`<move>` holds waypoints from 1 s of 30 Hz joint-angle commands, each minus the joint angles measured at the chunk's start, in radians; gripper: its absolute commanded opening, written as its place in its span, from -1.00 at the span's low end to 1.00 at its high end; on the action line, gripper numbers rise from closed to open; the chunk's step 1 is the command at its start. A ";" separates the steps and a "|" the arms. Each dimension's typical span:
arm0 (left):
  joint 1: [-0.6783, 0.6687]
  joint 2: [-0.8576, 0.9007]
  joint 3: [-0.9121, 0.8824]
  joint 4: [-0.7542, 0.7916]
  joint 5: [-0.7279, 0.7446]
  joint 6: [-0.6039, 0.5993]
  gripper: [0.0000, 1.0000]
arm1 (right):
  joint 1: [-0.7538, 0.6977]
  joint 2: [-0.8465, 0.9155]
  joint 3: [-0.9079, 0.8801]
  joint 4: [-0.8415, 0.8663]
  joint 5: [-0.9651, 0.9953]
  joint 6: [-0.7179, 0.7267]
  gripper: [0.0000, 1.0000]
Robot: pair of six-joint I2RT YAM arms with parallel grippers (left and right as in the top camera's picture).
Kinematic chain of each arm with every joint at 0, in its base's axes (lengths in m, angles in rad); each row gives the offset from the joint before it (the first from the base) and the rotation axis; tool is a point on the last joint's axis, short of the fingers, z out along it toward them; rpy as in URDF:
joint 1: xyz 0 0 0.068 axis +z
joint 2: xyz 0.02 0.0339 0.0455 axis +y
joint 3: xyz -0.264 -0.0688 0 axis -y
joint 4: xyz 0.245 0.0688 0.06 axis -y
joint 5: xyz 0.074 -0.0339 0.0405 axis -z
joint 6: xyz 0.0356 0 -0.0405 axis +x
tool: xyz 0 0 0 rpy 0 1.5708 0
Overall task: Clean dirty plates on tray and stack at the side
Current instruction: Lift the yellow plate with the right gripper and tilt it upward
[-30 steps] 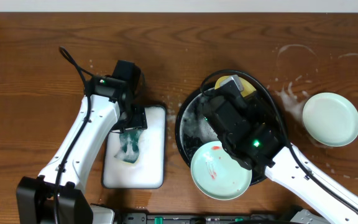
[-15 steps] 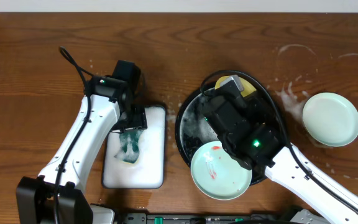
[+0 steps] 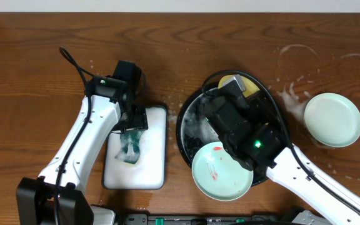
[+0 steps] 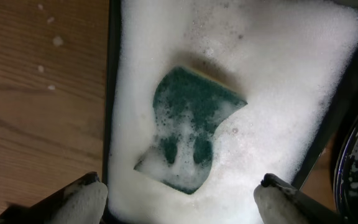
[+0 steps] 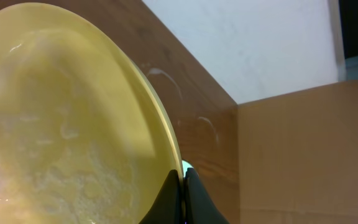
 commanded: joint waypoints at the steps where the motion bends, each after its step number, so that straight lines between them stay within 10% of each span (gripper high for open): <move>1: 0.005 -0.002 0.000 -0.002 -0.012 0.005 0.64 | 0.053 -0.016 0.004 0.005 0.221 0.000 -0.98; 30: 0.005 -0.002 0.000 -0.002 -0.012 0.005 0.64 | 0.120 -0.016 0.003 -0.012 0.224 -0.030 -0.98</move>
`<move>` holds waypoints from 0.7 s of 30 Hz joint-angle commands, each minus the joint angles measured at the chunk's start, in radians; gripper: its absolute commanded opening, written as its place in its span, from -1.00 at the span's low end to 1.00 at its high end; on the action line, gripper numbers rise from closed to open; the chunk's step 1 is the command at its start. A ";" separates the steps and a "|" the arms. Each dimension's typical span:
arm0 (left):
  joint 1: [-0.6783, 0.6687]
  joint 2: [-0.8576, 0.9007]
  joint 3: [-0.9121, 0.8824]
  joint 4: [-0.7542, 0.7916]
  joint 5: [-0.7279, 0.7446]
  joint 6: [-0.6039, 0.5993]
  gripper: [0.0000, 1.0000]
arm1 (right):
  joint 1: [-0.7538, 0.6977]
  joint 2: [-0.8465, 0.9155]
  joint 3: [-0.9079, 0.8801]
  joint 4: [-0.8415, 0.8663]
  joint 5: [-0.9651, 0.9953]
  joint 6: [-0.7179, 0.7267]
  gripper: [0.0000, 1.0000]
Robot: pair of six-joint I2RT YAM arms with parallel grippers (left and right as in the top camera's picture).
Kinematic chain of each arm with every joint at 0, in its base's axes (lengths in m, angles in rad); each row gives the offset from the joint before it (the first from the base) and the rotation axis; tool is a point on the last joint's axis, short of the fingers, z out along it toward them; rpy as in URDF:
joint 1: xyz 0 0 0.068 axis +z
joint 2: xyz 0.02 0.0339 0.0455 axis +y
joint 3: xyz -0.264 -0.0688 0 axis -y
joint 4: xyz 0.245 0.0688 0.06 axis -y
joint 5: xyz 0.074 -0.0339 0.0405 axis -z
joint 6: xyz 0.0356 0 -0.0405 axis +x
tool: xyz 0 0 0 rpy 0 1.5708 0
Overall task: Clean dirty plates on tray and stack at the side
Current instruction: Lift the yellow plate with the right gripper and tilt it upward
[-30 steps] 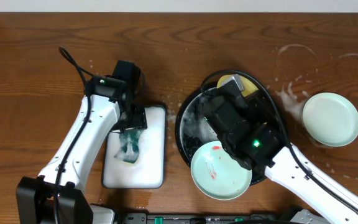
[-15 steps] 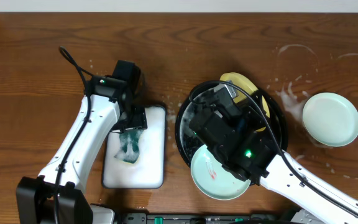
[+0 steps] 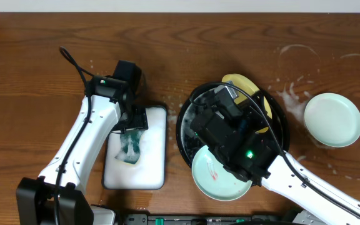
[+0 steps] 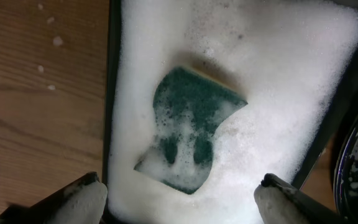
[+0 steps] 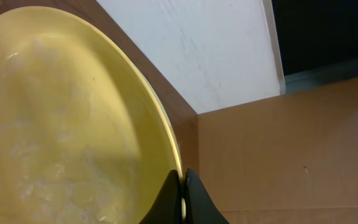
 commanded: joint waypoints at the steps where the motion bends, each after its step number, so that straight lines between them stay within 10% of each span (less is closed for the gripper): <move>1: 0.005 -0.002 0.000 -0.002 -0.012 0.005 0.64 | 0.008 -0.015 0.003 0.002 0.033 -0.001 -0.98; 21: 0.005 -0.002 0.000 -0.002 -0.012 0.005 0.64 | -0.015 -0.008 0.001 0.052 0.091 0.040 -0.98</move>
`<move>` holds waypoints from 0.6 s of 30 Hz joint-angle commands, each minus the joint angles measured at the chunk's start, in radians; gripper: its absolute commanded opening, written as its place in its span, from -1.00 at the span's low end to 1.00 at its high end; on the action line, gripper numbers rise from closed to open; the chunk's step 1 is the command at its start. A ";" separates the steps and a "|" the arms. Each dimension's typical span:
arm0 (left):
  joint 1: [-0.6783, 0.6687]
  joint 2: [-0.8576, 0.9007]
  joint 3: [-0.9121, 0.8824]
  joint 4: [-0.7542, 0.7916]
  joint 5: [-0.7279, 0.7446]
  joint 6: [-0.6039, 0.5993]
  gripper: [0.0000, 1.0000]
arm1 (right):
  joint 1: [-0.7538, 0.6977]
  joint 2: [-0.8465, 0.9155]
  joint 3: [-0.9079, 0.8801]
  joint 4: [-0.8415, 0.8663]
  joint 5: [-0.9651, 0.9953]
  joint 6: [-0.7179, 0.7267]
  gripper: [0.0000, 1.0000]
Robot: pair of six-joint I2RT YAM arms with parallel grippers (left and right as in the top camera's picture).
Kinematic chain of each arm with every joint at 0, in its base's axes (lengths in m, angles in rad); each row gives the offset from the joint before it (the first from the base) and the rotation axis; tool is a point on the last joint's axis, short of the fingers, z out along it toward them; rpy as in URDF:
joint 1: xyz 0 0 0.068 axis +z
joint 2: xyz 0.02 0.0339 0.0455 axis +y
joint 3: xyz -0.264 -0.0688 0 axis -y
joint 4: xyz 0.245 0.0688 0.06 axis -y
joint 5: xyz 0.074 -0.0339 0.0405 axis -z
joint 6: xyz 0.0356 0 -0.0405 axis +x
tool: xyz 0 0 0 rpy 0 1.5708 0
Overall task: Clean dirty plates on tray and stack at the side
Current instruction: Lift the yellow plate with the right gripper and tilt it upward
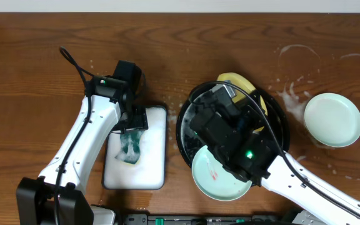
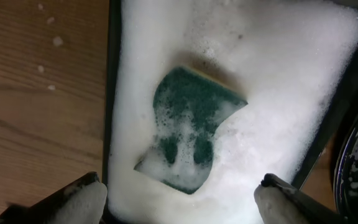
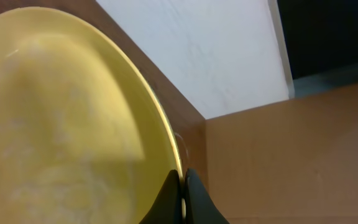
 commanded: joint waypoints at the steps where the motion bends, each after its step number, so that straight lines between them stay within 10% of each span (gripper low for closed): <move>1: 0.005 -0.002 0.000 -0.002 -0.012 0.005 0.64 | -0.023 -0.008 0.002 0.022 0.059 0.071 -0.98; 10: 0.005 -0.002 0.000 -0.002 -0.012 0.005 0.64 | -0.028 0.008 -0.003 -0.003 -0.074 -0.081 -0.99; 18: 0.005 -0.002 0.000 -0.002 -0.012 0.005 0.64 | -0.102 0.013 -0.003 -0.035 -0.094 0.216 -0.98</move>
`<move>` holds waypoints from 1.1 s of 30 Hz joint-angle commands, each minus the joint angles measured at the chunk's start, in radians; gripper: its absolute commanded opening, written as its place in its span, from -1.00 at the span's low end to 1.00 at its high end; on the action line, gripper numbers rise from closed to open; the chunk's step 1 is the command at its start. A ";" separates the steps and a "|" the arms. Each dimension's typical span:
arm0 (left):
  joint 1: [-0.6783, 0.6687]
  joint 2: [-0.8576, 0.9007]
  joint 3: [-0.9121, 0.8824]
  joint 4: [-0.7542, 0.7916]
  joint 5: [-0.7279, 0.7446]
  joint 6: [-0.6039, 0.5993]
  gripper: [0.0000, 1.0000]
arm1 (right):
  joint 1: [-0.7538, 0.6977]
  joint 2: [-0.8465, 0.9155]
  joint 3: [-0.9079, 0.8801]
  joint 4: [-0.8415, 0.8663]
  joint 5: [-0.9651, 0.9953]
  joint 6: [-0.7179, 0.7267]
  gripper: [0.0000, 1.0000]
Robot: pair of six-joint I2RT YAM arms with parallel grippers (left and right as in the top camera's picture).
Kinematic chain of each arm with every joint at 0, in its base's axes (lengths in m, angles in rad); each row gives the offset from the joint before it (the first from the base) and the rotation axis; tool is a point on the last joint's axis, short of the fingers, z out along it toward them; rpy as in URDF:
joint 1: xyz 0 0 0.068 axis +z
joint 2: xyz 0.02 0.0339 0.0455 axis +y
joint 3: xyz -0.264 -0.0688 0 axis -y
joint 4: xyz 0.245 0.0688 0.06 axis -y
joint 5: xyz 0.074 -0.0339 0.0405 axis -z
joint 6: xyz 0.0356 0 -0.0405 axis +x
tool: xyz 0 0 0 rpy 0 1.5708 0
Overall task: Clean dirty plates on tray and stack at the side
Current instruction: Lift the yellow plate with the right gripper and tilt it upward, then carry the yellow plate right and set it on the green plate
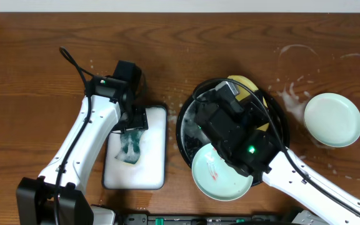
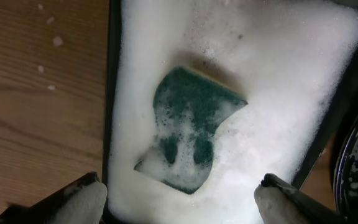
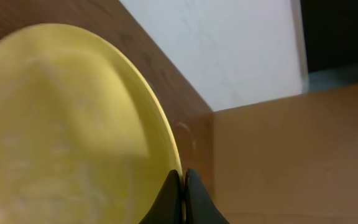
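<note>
My right gripper is shut on the rim of a yellow plate, held tilted over the round black tray; the same yellow plate peeks out behind the arm. A pale green plate with red smears lies at the tray's front. A clean pale green plate rests on the table at right. My left gripper hangs open above the green sponge, which lies in a foam-filled rectangular tray.
The sponge tray sits left of the round tray, nearly touching it. Wet soap smears mark the table by the clean plate. A white wall and a cardboard box show behind the table's far edge.
The right gripper has shifted slightly right with the yellow plate still tilted in its grip. The left gripper and sponge have not moved.
The right gripper was shut on the yellow plate's rim low over the tray. Then the plate stood more upright and to the left, and now it has come a little back to the right. The left gripper stayed open over the sponge throughout.
</note>
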 commanded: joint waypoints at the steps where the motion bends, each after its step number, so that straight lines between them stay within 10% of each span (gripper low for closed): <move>1: 0.005 -0.002 0.000 -0.003 -0.012 0.005 0.64 | -0.075 0.005 -0.001 -0.021 -0.079 0.285 -0.98; 14: 0.005 -0.002 0.000 -0.003 -0.012 0.005 0.64 | -0.830 -0.037 -0.001 -0.042 -1.115 0.489 -0.98; 29: 0.005 -0.002 0.000 -0.003 -0.012 0.005 0.64 | -1.632 0.208 -0.001 -0.004 -1.273 0.573 -0.98; 31: 0.005 -0.002 0.000 -0.003 -0.012 0.005 0.64 | -1.683 0.233 -0.001 0.034 -1.477 0.517 -0.12; 33: 0.005 -0.002 0.000 -0.003 -0.012 0.005 0.64 | -1.677 0.222 0.000 0.048 -1.567 0.473 0.04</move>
